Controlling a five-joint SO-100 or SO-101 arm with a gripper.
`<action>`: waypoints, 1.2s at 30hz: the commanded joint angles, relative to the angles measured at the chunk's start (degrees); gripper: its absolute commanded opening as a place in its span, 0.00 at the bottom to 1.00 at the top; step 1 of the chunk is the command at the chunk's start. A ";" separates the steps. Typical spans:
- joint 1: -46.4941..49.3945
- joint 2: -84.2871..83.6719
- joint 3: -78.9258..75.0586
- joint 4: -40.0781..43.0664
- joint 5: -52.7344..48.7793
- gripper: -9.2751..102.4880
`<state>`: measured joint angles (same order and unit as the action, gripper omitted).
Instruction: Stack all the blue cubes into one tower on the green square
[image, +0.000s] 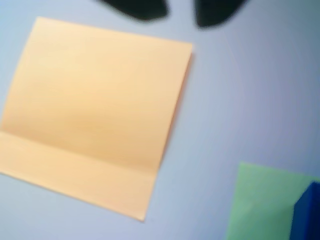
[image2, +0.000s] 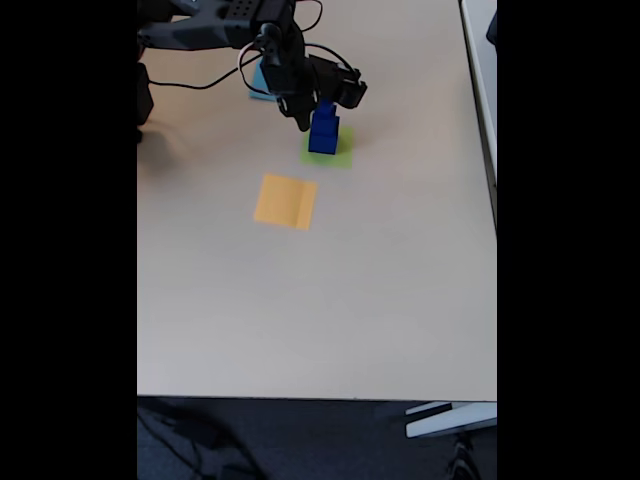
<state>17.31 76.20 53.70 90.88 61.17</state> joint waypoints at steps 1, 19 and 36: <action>-0.79 14.15 3.69 1.14 -0.53 0.08; -5.27 74.00 57.39 -11.16 -8.88 0.08; -2.55 113.47 94.13 -20.92 -29.97 0.08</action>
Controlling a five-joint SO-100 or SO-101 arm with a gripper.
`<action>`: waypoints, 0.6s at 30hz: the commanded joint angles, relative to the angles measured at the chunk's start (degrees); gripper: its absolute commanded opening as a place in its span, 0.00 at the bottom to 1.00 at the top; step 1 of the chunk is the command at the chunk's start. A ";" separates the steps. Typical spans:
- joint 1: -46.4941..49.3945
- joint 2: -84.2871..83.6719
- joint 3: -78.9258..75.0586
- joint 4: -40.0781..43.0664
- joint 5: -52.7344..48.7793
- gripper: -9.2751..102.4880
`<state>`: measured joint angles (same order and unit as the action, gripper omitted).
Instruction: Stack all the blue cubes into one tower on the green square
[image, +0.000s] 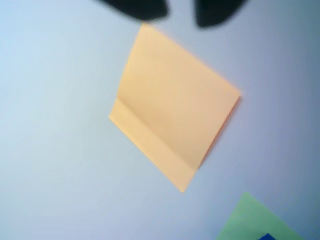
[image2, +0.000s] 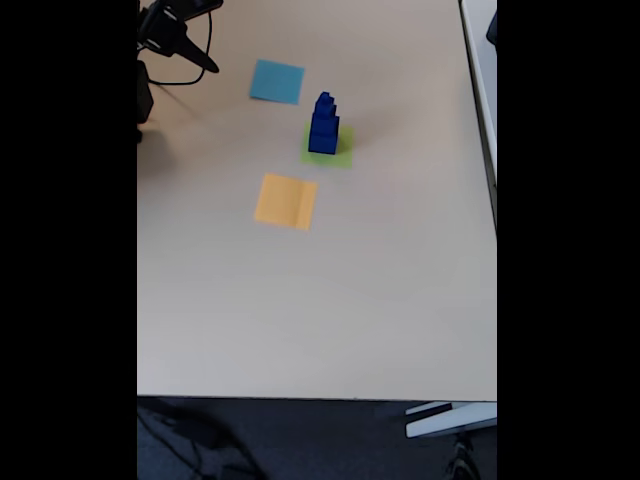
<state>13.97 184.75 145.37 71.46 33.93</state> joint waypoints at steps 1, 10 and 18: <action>0.97 6.94 3.87 -1.41 -3.52 0.08; 0.97 8.96 7.65 -3.69 -9.93 0.08; -3.60 8.88 15.56 -9.58 -10.99 0.08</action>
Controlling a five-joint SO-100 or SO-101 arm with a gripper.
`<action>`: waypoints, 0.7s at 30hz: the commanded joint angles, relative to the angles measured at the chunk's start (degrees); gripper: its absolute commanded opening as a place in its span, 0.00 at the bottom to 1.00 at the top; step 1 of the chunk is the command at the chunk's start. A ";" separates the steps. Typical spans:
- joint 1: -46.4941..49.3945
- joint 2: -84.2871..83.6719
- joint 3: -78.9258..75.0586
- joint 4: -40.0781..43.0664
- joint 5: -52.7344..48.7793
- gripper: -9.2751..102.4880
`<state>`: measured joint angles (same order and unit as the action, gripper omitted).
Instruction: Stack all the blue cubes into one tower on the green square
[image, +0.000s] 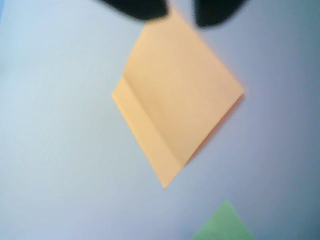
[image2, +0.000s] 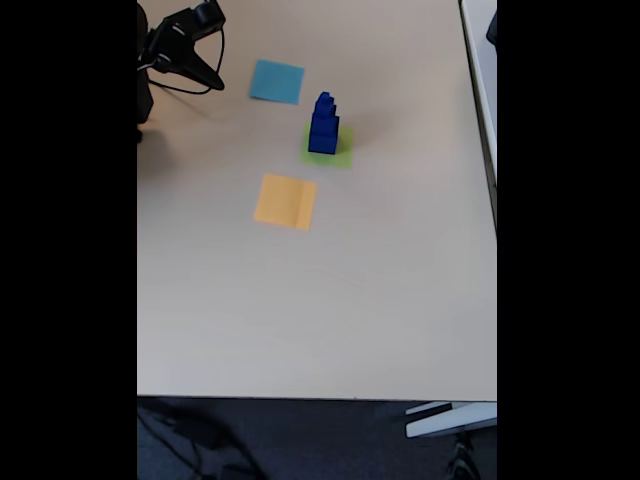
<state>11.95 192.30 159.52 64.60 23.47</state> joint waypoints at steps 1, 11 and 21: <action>-2.29 1.32 2.64 -3.78 -0.62 0.08; -6.77 1.32 12.57 -10.02 -4.22 0.08; -9.14 1.32 16.88 -8.17 -8.79 0.08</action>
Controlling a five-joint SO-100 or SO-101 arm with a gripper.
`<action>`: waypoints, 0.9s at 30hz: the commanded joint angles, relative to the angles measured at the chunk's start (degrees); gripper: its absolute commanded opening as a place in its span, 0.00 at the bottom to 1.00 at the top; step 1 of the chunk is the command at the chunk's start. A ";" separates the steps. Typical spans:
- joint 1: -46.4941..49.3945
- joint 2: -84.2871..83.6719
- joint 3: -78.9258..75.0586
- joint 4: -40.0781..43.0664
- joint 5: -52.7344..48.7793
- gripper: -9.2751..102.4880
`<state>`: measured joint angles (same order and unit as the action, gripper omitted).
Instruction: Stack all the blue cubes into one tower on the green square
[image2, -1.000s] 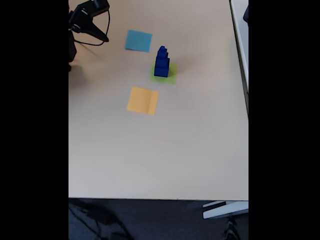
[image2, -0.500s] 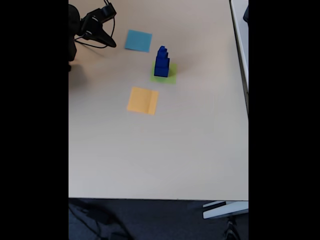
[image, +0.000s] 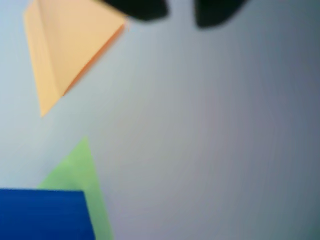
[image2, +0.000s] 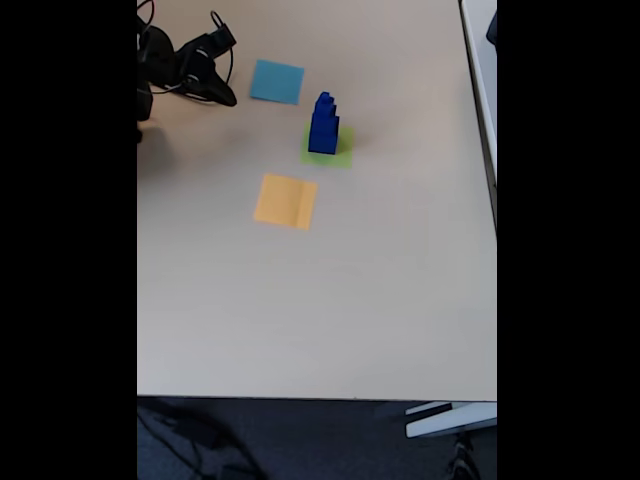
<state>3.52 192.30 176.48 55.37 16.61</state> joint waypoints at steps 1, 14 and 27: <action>-1.14 1.32 -0.09 2.11 -2.55 0.08; -2.20 1.32 3.43 5.01 -15.47 0.08; -2.46 1.41 4.83 4.92 -16.79 0.08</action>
<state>1.58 192.30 181.32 60.21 0.53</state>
